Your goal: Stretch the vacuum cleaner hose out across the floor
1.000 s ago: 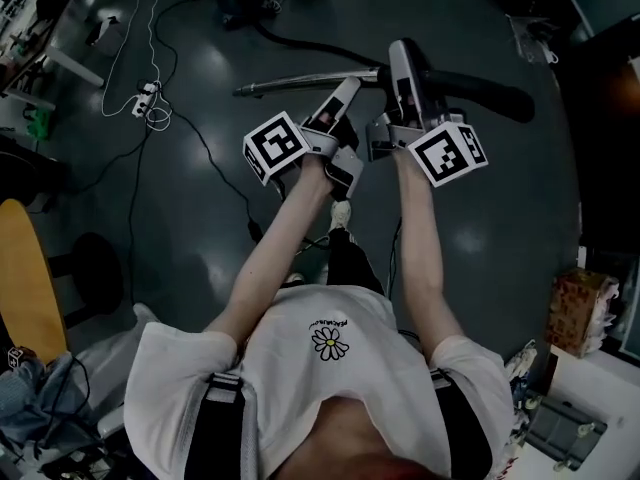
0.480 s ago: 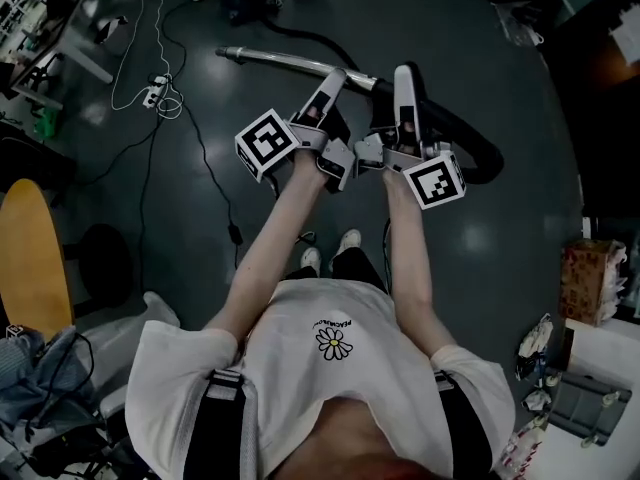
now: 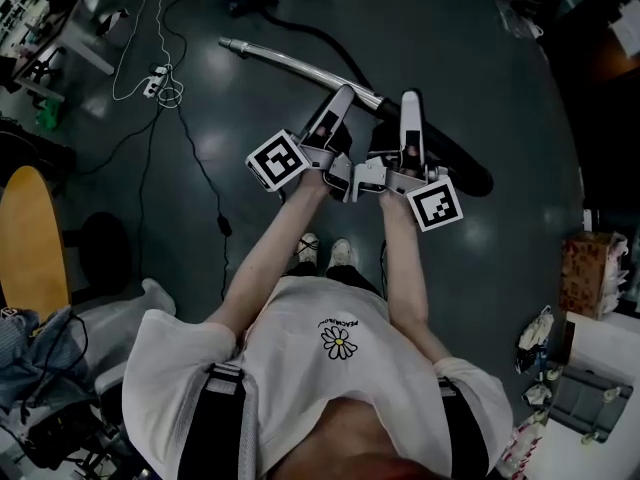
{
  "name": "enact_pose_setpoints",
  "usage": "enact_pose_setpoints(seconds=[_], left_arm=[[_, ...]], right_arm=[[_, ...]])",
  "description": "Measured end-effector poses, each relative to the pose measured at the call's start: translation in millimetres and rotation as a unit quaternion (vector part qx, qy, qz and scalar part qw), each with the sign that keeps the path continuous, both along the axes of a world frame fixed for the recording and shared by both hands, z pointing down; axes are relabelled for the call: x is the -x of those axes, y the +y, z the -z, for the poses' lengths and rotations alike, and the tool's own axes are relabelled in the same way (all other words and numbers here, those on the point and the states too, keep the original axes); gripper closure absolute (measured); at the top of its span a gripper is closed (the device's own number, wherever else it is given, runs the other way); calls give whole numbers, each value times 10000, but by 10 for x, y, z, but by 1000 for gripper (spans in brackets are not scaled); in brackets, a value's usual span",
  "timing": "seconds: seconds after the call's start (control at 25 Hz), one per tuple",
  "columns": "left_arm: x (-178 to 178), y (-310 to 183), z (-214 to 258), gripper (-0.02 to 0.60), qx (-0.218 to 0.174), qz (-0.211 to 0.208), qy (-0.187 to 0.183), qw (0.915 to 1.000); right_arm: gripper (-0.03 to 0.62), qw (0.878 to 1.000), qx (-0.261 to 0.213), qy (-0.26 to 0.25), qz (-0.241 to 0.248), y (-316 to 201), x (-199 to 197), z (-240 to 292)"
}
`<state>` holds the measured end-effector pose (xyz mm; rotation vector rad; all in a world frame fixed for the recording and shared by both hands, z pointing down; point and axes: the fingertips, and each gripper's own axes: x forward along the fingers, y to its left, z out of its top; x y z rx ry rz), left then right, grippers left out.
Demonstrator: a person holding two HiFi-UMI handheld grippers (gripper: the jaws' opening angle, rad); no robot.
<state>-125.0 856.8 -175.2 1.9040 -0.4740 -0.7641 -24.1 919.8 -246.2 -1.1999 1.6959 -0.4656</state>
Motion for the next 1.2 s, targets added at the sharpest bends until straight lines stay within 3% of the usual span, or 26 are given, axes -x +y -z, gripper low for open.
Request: enact_pose_setpoints(seconds=[0.08,0.24,0.4,0.56,0.76,0.92,1.12,1.2], left_arm=[[-51,58,-20,334,-11,-30,-9,10000],[-47,153,73,333,122,-81,568,9983],[-8,136,71,333,-167,1,605,9980],[-73,114,-34,333,-382,123,543,9977],[-150,-81,109,327,-385,-165,1174,9922],[-191,-209,221,354,-292,-110,1086,9936],[-152,-287,293,404,-478,49,957,9943],[-133,-342,338,425,-546,75,823,9951]], right_arm=[[480,9999,41,-95,24,68,-37,-87],[480,9998,-7,-170,101,140,21,-62],[480,9993,86,-363,77,154,24,-80],[480,9947,254,-997,93,148,-127,-233],[480,9896,233,-1393,260,203,-105,-344],[480,9872,293,-1451,592,188,-26,-438],[477,9740,453,-2011,942,173,11,-597],[453,9748,751,-1463,1506,255,199,-704]])
